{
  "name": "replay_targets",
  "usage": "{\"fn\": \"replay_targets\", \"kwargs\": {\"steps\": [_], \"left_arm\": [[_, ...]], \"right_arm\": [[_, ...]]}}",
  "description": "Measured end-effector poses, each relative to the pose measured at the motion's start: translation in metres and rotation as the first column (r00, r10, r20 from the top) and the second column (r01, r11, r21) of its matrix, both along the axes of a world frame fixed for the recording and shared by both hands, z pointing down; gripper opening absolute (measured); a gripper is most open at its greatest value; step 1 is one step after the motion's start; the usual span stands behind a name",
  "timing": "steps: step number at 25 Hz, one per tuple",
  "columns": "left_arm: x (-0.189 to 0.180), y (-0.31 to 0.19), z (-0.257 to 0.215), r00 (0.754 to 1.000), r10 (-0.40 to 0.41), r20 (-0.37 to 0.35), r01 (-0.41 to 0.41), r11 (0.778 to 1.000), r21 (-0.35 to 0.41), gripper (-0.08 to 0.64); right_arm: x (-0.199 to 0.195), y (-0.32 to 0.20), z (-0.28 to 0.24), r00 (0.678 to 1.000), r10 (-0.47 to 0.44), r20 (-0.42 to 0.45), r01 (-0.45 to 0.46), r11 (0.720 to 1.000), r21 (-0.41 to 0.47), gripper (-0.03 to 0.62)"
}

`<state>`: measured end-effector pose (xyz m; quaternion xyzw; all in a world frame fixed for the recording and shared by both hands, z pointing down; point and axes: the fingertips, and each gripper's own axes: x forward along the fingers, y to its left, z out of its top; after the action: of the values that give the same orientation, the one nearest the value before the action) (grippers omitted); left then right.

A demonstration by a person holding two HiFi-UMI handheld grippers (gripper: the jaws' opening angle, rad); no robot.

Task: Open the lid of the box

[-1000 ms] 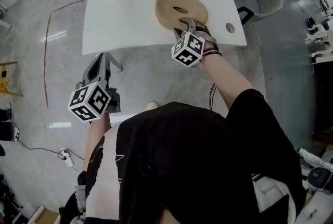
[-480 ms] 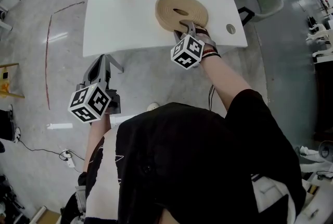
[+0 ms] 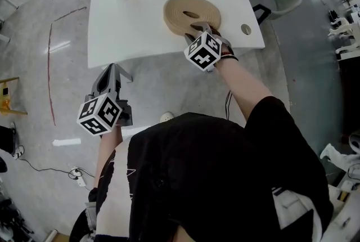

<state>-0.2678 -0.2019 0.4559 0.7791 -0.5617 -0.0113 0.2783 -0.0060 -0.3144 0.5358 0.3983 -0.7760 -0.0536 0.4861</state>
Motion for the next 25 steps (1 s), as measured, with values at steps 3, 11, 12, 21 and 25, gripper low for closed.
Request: {"fn": "replay_targets", "kwargs": {"steps": [3, 11, 12, 21, 25], "left_arm": [[0.004, 0.000, 0.003, 1.000, 0.012, 0.000, -0.012, 1.000, -0.004, 0.011], [0.010, -0.005, -0.004, 1.000, 0.016, -0.008, -0.016, 1.000, 0.010, 0.011], [0.011, -0.005, -0.005, 1.000, 0.017, -0.009, -0.017, 1.000, 0.013, 0.011], [0.022, -0.006, -0.007, 1.000, -0.001, 0.012, 0.001, 1.000, 0.015, 0.011], [0.025, -0.014, -0.016, 0.999, -0.033, 0.015, 0.033, 0.999, 0.024, 0.011]], "right_arm": [[0.001, 0.000, 0.000, 1.000, 0.002, -0.009, -0.003, 1.000, -0.011, 0.133], [0.001, -0.002, -0.011, 0.987, 0.056, 0.148, -0.045, 0.996, -0.078, 0.133], [0.001, -0.001, -0.011, 0.986, 0.058, 0.157, -0.046, 0.996, -0.081, 0.133], [0.005, -0.004, -0.012, 0.966, 0.057, 0.251, -0.029, 0.993, -0.115, 0.135], [0.007, -0.001, -0.013, 0.956, 0.087, 0.281, -0.043, 0.986, -0.159, 0.137]]}}
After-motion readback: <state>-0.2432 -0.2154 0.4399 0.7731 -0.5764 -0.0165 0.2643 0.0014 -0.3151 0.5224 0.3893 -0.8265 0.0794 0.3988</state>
